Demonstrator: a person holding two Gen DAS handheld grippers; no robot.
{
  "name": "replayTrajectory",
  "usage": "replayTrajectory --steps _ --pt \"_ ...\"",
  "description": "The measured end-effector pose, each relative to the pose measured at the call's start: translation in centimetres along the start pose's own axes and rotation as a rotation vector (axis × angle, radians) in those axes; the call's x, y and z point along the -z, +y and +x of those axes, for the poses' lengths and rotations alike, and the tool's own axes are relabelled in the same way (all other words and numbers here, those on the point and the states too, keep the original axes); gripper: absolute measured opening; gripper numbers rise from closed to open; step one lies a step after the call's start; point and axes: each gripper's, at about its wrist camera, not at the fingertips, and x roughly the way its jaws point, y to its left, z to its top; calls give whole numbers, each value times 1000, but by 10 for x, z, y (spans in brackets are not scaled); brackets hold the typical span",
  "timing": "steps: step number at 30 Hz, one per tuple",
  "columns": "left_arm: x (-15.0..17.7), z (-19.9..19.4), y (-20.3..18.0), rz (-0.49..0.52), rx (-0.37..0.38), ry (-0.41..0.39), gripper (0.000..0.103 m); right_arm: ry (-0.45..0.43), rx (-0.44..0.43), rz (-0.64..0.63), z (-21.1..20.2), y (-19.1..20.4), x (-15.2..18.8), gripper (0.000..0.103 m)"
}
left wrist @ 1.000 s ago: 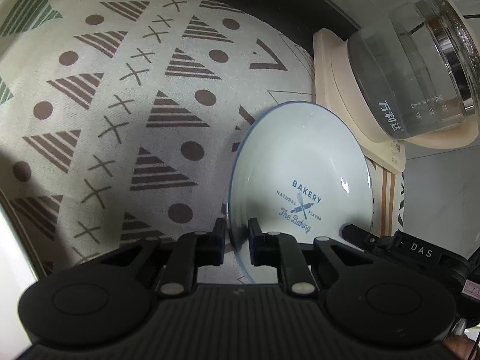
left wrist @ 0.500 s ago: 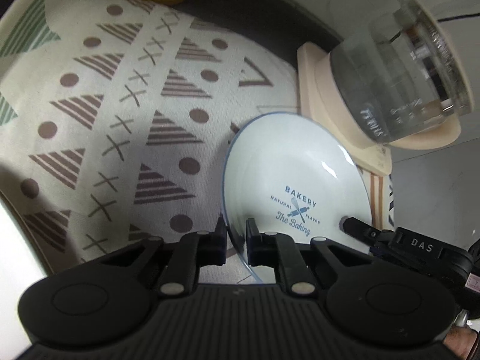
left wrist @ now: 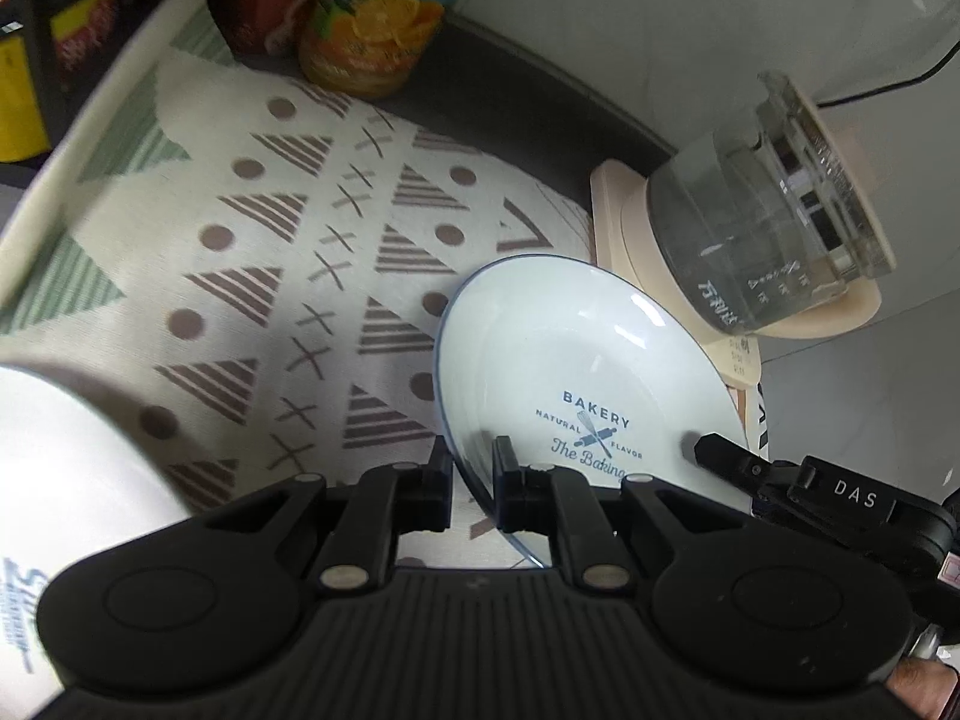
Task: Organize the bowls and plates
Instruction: 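Lift the 'BAKERY' plate with both grippers and carry it to the plate stack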
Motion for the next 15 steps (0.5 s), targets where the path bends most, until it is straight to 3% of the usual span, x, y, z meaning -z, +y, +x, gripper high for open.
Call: replayTrajectory --steps 15 --pt "10 -66 50 -23 12 -74 11 -45 -49 -68 -20 65 30 8"
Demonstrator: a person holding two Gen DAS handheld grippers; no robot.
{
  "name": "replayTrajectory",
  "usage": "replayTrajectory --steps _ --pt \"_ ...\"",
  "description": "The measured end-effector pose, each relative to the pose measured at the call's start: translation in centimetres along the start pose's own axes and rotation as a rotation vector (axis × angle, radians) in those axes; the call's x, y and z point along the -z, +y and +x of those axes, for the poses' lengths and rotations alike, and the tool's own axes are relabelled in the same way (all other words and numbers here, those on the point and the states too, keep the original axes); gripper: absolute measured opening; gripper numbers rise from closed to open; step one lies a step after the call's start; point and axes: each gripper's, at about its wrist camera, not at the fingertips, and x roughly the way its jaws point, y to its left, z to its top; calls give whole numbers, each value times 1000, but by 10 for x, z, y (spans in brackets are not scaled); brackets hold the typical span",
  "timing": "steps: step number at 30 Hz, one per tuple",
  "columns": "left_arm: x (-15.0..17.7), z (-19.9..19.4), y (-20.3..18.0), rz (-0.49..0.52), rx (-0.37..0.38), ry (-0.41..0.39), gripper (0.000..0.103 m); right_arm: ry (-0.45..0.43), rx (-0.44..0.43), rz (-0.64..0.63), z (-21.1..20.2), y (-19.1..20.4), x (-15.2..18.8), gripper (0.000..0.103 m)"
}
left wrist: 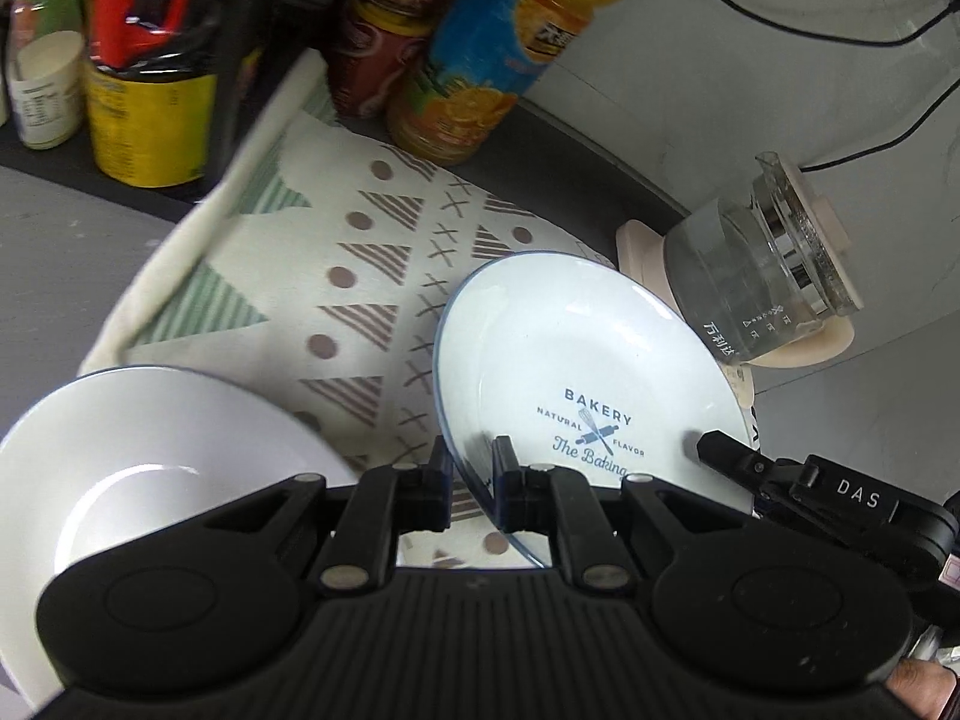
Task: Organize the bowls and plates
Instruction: 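Lift the 'BAKERY' plate with both grippers and carry it to the plate stack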
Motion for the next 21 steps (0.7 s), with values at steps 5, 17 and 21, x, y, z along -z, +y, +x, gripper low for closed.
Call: replayTrajectory --steps 5,17,21 --pt "7 -20 19 -10 -1 -12 11 2 -7 -12 -4 19 18 9" --pt "33 -60 65 -28 -2 -22 11 1 -14 -57 -15 63 66 9" --pt "42 -69 75 -31 -2 -29 11 2 -7 -62 -19 71 82 9"
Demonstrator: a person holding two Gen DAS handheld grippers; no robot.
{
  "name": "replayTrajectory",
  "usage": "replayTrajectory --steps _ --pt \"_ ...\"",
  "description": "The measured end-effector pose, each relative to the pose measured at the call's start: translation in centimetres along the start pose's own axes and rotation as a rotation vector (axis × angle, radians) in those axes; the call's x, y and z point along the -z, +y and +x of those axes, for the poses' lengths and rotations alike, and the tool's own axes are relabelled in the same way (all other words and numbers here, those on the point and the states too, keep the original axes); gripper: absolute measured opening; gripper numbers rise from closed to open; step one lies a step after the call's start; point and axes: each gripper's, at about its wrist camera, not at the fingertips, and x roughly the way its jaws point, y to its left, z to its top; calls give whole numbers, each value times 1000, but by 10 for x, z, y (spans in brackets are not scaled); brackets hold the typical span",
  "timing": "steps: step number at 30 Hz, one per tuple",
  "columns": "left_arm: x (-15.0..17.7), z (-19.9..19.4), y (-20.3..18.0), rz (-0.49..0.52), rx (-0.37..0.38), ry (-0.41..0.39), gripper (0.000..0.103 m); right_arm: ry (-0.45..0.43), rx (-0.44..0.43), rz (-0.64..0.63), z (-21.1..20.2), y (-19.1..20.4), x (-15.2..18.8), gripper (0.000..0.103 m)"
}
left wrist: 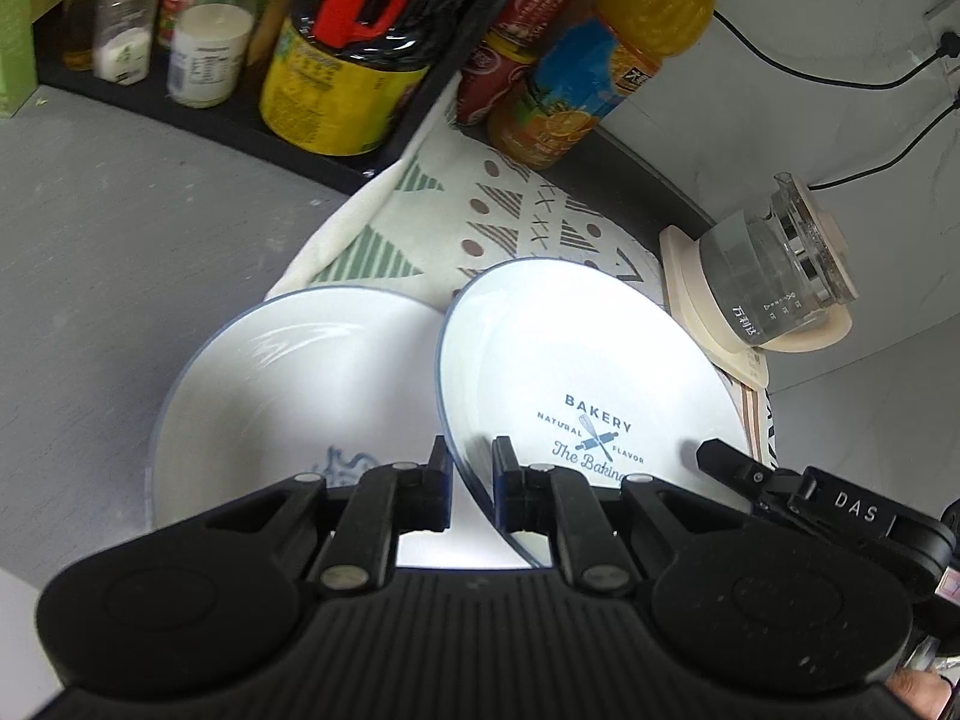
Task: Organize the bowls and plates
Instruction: 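Lift the 'BAKERY' plate with both grippers and carry it to the plate stack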
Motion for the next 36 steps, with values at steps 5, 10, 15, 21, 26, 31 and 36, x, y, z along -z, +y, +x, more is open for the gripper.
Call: replayTrajectory --steps 5,10,15,21,26,31,36 --pt "11 -9 15 -6 -10 7 11 11 6 -8 0 6 19 9" --pt "22 -11 28 -25 -16 17 11 27 15 -31 -3 11 36 10" --pt "31 -10 36 -32 -29 27 11 35 28 -57 -5 14 48 11" --pt "36 -8 41 -39 -56 35 11 47 40 -92 -5 18 57 12" --pt "38 -5 42 -34 -78 40 11 55 50 -105 -2 22 61 12" --pt "37 -1 44 -28 -93 52 11 62 68 -112 2 24 66 12" --pt "36 2 47 -20 -102 58 12 56 101 -155 6 32 71 12"
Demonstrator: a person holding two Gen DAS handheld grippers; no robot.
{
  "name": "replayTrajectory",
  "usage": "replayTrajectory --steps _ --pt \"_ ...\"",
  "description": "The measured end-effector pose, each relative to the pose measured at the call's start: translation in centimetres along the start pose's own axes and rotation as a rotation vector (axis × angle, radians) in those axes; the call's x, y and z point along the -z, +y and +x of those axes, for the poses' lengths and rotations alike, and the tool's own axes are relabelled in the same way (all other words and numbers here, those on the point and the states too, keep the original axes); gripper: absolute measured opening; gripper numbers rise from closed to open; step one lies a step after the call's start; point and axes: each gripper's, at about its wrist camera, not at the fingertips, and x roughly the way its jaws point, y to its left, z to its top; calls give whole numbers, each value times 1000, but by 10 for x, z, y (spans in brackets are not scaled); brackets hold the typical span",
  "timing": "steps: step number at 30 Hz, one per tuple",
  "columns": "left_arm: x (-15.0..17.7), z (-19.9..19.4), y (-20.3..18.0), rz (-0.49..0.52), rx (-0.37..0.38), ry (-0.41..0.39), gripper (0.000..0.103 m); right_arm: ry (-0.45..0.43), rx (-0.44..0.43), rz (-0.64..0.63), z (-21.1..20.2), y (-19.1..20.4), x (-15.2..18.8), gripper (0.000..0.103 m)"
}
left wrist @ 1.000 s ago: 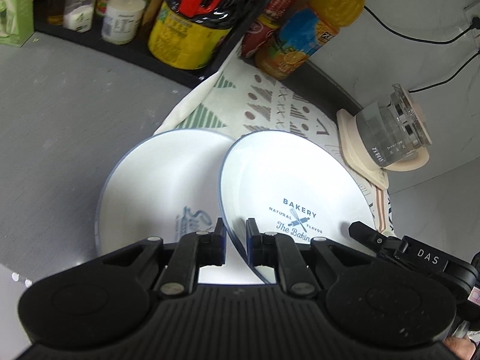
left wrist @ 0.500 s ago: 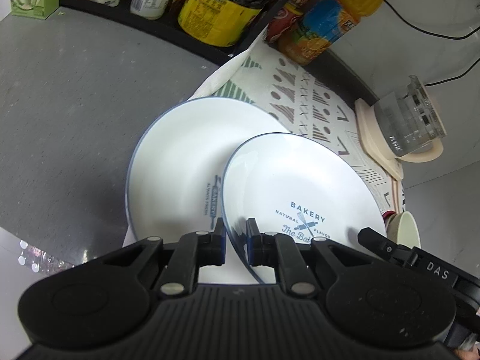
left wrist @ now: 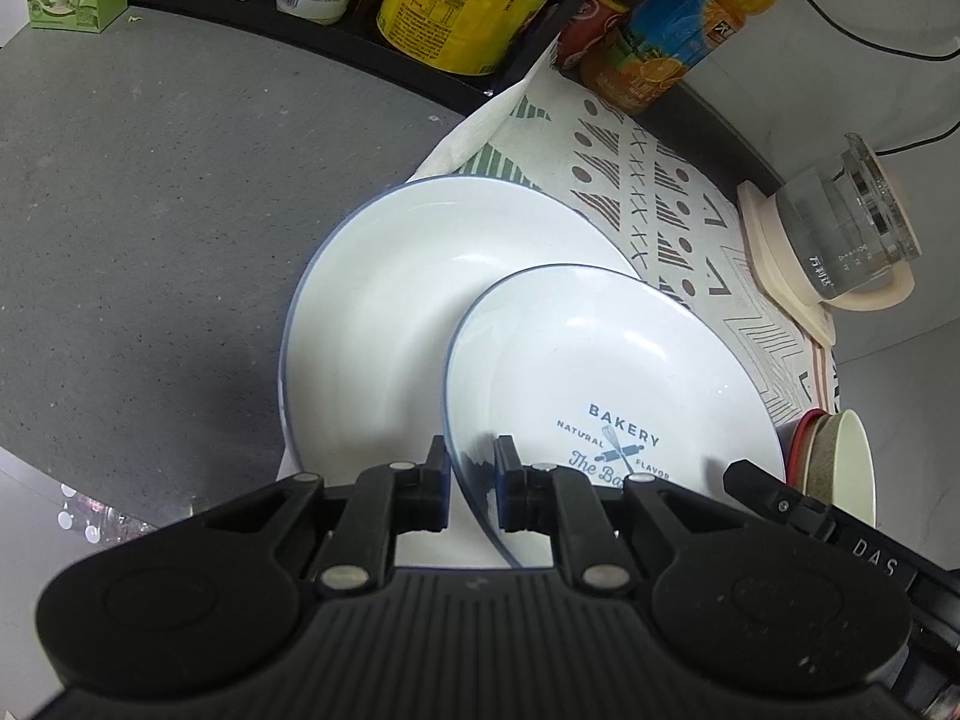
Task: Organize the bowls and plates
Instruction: 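Lift the 'BAKERY' plate with both grippers and carry it to the plate stack, then lower the 'BAKERY' plate onto the 'Sweet' plate and open both grippers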
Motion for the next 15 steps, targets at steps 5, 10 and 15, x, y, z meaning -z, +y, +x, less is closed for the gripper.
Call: replayTrajectory --steps 5,10,15 --pt "-1 3 3 10 -19 3 13 10 16 -21 6 5 3 12" --pt "-2 5 3 22 -69 -3 14 29 56 -53 14 17 8 11" --pt "-4 8 7 16 -79 -5 14 42 78 -64 21 21 12 11"
